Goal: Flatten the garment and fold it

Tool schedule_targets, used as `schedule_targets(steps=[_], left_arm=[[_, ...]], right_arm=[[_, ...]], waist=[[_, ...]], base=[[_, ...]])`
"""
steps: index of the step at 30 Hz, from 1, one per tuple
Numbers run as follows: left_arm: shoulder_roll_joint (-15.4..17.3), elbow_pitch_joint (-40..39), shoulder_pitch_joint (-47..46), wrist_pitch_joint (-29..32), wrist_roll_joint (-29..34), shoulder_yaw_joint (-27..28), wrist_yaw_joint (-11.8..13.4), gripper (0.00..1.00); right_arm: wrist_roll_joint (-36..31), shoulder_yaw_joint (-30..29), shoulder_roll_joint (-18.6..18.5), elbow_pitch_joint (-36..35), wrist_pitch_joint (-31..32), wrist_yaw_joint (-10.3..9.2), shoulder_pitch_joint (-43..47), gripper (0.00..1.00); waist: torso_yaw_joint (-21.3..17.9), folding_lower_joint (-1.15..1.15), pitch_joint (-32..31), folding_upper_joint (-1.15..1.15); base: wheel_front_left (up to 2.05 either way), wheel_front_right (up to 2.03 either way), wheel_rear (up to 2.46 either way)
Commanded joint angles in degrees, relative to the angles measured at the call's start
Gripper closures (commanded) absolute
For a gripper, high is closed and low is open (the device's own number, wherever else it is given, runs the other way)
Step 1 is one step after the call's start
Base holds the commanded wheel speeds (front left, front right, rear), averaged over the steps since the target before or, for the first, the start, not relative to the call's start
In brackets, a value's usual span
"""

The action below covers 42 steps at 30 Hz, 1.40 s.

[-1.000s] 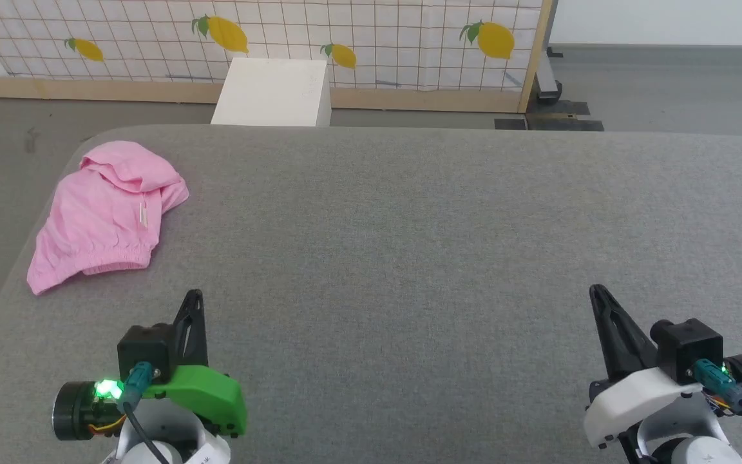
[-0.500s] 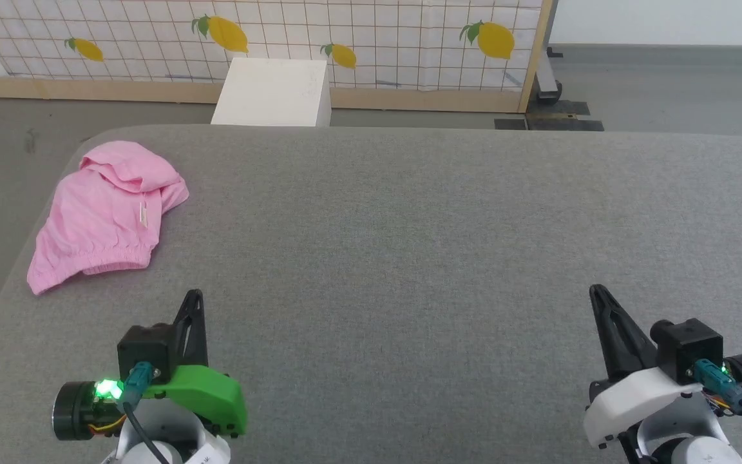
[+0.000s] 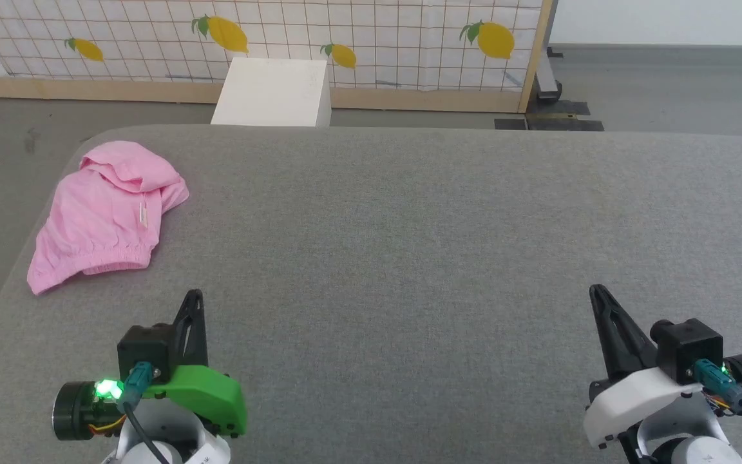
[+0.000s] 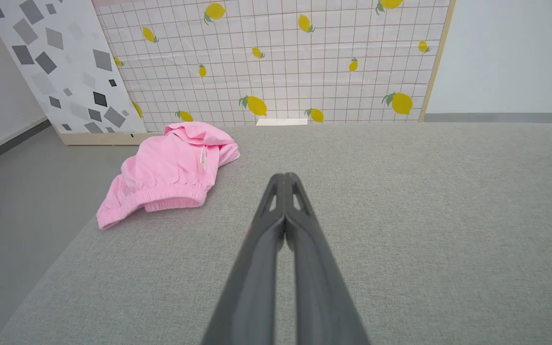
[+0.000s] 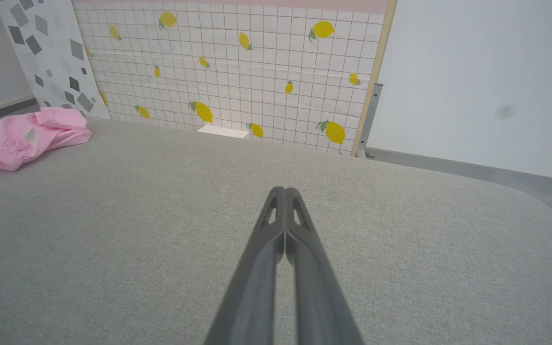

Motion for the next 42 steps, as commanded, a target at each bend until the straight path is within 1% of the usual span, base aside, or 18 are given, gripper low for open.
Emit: schedule_targets(steps=[1, 17, 18, 21, 42], left_arm=[[-0.29, 0.15, 0.69, 0.08, 0.74, 0.15, -0.12, 1.00], [-0.29, 0.15, 0.69, 0.08, 0.74, 0.15, -0.12, 1.00], [-0.29, 0.15, 0.69, 0.08, 0.74, 0.15, -0.12, 0.00], [0.01, -0.01, -0.01, 0.00, -0.29, -0.08, 0.00, 0.00], [0.11, -0.01, 0.11, -0.02, -0.30, -0.22, 0.06, 0.00]], right_arm=[[-0.37, 0.09, 0.18, 0.10, 0.01, -0.10, -1.07, 1.00], [-0.37, 0.09, 0.18, 0.10, 0.01, -0.10, -1.07, 1.00], [-0.37, 0.09, 0.18, 0.10, 0.01, -0.10, -1.07, 0.00], [0.01, -0.02, -0.03, 0.00, 0.00, 0.00, 0.03, 0.00], [-0.24, -0.11, -0.02, -0.25, -0.46, -0.01, -0.09, 0.00]], waist=[[0.00, 0.00, 0.00, 0.00], [0.00, 0.00, 0.00, 0.00], [0.00, 0.00, 0.00, 0.00], [0.00, 0.00, 0.00, 0.00], [-0.02, 0.00, 0.10, 0.00]], base=[[0.00, 0.00, 0.00], [0.00, 0.00, 0.00], [0.00, 0.00, 0.00], [0.00, 0.00, 0.00], [0.00, 0.00, 0.00]])
